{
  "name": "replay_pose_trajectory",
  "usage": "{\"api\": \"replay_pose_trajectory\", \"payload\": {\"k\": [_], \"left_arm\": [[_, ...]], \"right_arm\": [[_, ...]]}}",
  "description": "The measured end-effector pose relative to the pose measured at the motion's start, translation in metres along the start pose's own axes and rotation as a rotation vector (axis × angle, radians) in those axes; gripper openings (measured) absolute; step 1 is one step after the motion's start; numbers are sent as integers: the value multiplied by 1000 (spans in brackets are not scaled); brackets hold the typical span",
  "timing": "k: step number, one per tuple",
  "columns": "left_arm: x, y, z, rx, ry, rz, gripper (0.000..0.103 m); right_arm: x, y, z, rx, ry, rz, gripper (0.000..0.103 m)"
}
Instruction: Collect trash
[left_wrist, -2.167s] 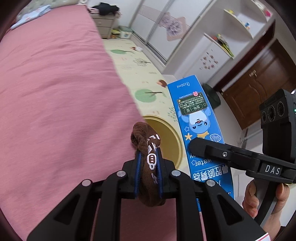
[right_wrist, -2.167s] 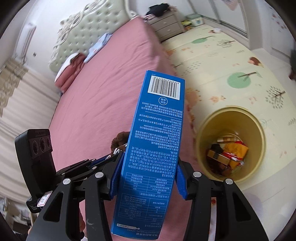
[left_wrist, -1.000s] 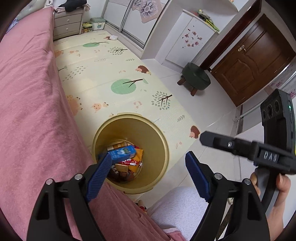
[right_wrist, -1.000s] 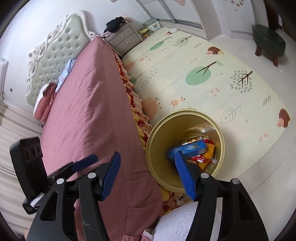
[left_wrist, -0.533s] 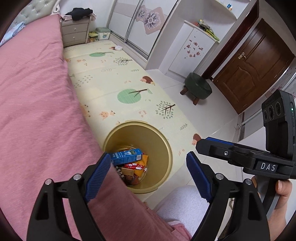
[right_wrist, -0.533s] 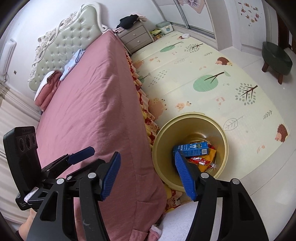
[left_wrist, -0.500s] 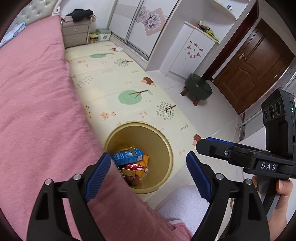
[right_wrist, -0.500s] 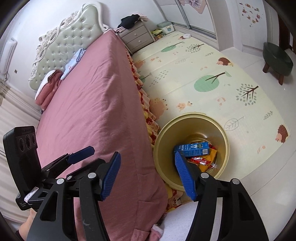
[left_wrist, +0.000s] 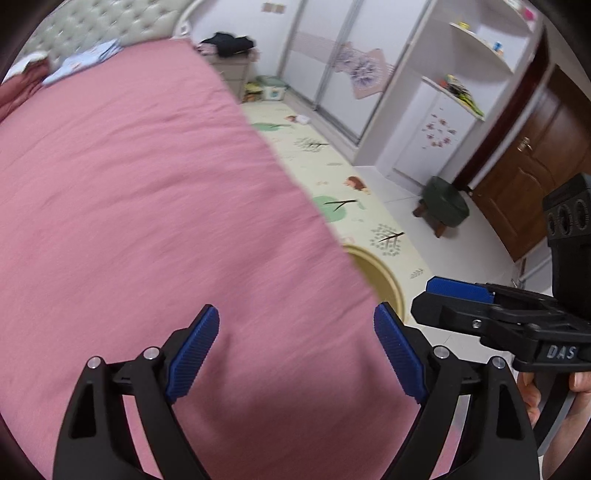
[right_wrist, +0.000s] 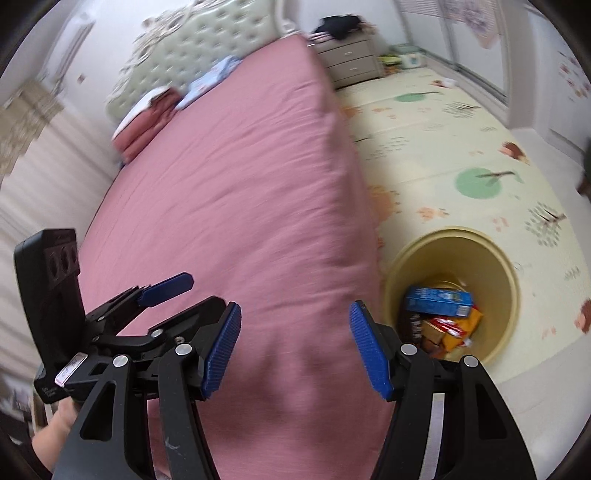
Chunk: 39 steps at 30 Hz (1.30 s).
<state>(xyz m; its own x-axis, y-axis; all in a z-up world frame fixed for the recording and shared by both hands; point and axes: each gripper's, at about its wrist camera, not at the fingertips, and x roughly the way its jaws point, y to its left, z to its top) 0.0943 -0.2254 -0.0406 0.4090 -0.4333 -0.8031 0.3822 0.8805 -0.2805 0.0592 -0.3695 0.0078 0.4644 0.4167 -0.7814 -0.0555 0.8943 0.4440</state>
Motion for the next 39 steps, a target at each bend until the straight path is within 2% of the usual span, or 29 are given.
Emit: {"api": "replay_pose_trajectory", "payload": {"k": [4,12,15,21,27,31,35,39], "left_arm": [[-20,31,-16,-41,-18,51,86],[-63,72,-46,-145,-117,174,94],[-78,77,-55,-145,-152,223,99],[-110,82,-77,-162,-208,329,99],[-139,90,-96,-229,-261,402,99],[-159,92,-104,-248,-303,457,99],[-177,90,-108,-249,-355,483,99],[-191,81,-105,-234,-401,484,99]], "right_arm": [[12,39,-6,-91,-8,-3,61],[26,81,-23,-133,-5,31,63],[25,96,-29,-162,-28,25,69],[5,120,-37,-222,-159,-20,85],[-11,141,-51,-297,-253,-50,93],[-21,148,-60,-297,-313,-65,94],[-23,151,-64,-245,-314,-27,94],[-27,159,-70,-241,-323,-38,94]]}}
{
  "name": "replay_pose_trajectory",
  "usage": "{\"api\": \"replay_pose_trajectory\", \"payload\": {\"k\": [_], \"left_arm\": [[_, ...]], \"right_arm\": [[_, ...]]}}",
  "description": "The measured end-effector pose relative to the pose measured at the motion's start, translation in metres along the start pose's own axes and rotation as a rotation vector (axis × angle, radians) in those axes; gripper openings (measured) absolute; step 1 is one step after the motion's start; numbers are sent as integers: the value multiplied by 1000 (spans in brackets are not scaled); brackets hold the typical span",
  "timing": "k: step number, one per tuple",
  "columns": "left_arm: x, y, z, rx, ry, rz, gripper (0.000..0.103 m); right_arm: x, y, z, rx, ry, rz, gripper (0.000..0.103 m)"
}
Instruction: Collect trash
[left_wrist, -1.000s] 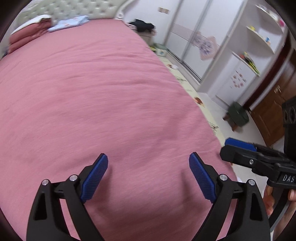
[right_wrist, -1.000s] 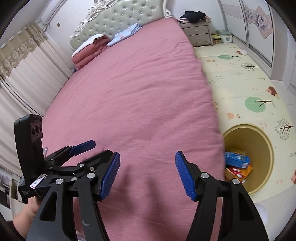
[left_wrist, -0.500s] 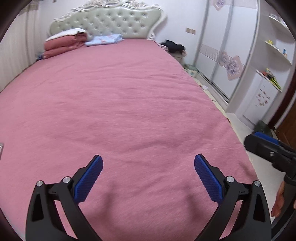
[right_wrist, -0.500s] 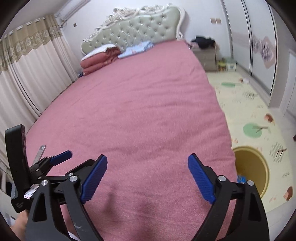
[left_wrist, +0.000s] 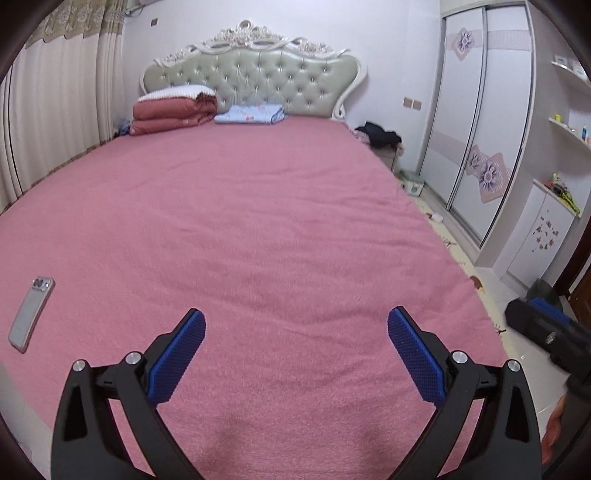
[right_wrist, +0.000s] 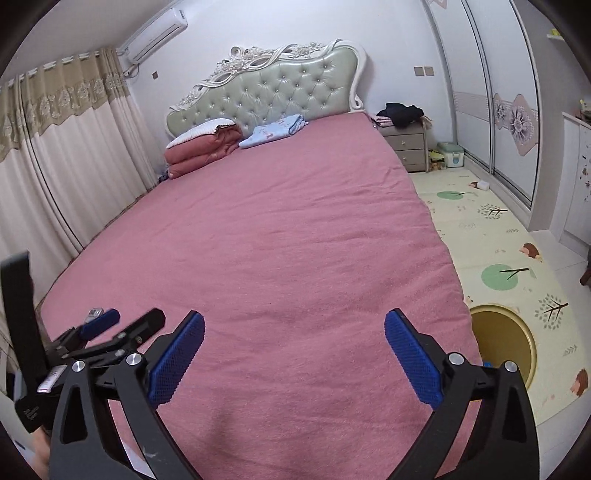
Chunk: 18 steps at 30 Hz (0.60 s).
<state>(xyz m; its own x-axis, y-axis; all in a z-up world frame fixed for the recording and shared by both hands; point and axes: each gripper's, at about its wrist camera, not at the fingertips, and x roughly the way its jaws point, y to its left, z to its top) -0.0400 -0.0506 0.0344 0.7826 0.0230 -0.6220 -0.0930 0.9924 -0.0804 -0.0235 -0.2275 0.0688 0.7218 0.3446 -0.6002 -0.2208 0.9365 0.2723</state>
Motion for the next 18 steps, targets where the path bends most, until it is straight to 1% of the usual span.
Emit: {"api": "replay_pose_trajectory", "payload": {"k": [4,7,9,14,18], "left_arm": [[-13,-8,6,35,-42,15,99],[-23,-13,8,68,-71,48,99],[-24,-13,9,68,-67,49,99],[-23,-8,9,43,-19,23,99],[-24,-8,8,37,-9,12,99]], "right_arm": [[-10,9,2,-40,-17,-37,94],[-14,9,1,-44,-18,-44,94],[-15,8,-1,-42,-12,-50,94],[-17,5,-5,-18,17,-76,94],[-20,11,-5,-22,33,-56,94]]}}
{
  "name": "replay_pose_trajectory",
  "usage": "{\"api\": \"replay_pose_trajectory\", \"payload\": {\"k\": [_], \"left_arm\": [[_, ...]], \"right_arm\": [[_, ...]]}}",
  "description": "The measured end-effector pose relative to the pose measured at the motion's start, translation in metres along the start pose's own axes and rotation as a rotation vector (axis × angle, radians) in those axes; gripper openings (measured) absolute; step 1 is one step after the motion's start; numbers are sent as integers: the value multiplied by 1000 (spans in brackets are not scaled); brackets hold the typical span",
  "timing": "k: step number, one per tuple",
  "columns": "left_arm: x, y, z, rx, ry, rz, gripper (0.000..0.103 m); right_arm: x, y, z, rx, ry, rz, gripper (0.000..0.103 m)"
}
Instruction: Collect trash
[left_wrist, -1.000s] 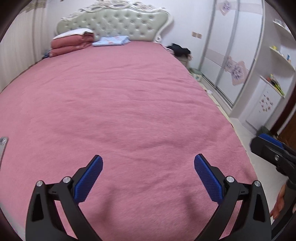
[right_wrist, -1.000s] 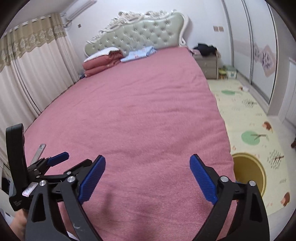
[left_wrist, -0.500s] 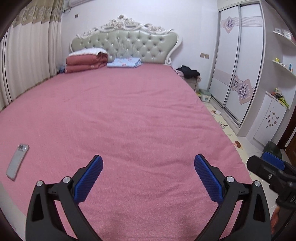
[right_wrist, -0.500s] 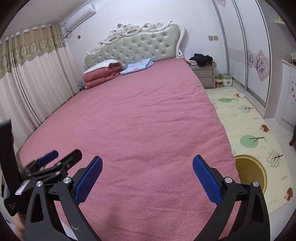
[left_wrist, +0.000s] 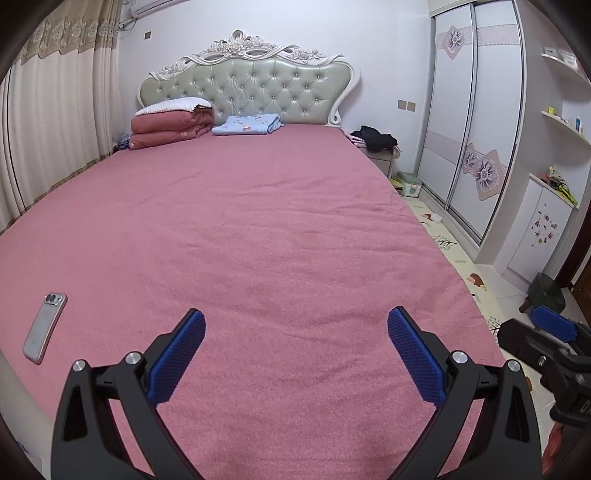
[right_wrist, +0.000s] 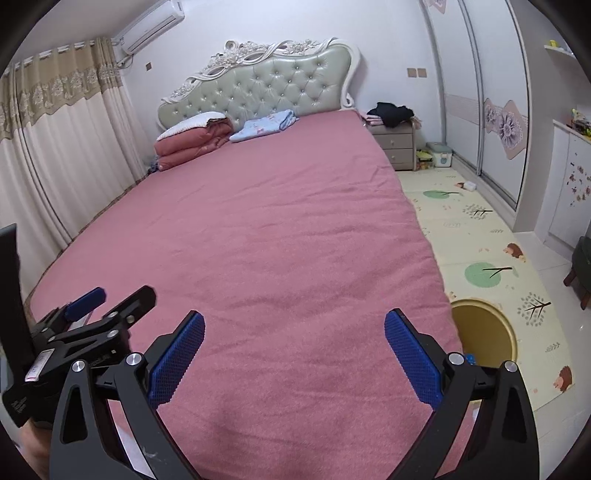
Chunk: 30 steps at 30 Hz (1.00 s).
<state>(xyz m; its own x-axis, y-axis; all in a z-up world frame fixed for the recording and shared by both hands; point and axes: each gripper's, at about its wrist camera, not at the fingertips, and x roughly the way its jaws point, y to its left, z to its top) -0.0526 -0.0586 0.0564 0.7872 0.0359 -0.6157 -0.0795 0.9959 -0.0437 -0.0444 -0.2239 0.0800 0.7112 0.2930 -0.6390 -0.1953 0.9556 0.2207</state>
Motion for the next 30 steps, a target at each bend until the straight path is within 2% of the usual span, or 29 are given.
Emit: {"api": "replay_pose_trajectory", "payload": {"k": [11,30], "left_arm": [[-10,-6,6,-4,-20,-28,99],[-13,-13,4,12,-30,-36,99]], "right_arm": [[-16,3,8,-27,-54,-12,94],[-14,-10,9,-3,-44,-22,94]]}}
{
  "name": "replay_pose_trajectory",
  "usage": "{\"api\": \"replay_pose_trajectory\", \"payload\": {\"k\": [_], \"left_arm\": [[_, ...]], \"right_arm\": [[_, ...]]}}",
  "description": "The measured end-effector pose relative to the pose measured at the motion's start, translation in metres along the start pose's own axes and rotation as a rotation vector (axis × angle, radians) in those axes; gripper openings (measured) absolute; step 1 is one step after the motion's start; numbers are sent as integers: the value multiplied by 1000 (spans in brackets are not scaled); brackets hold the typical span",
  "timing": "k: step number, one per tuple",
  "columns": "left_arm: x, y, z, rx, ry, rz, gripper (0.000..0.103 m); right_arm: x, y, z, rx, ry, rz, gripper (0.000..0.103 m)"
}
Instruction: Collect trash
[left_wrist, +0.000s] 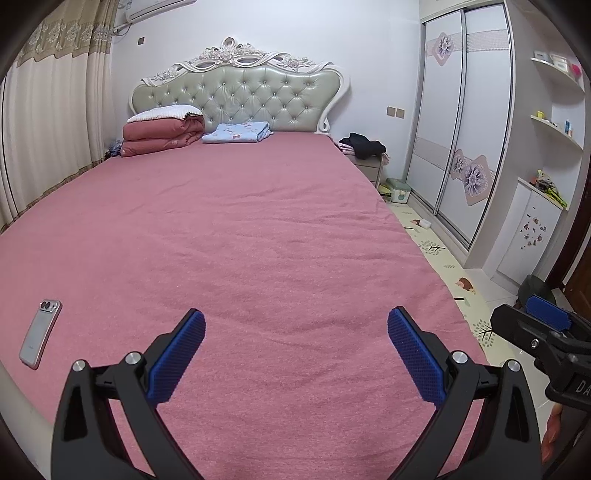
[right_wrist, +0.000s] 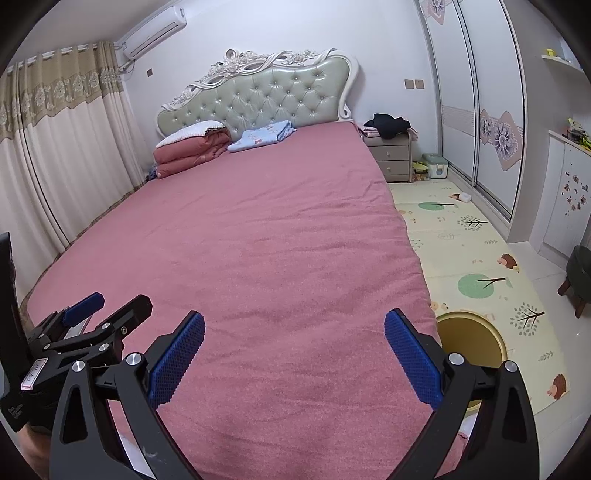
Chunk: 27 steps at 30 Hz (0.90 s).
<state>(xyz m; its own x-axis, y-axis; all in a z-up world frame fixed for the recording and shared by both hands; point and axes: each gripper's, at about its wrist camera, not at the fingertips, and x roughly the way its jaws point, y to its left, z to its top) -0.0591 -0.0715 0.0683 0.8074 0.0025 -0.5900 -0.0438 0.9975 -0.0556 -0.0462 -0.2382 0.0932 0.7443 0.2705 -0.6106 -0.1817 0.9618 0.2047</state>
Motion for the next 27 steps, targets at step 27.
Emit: {"api": "replay_pose_trajectory", "payload": {"k": [27], "left_arm": [[-1,1,1,-7,-11,-12,99]], "right_arm": [[0,-4,-1,3,8,7,94]]}}
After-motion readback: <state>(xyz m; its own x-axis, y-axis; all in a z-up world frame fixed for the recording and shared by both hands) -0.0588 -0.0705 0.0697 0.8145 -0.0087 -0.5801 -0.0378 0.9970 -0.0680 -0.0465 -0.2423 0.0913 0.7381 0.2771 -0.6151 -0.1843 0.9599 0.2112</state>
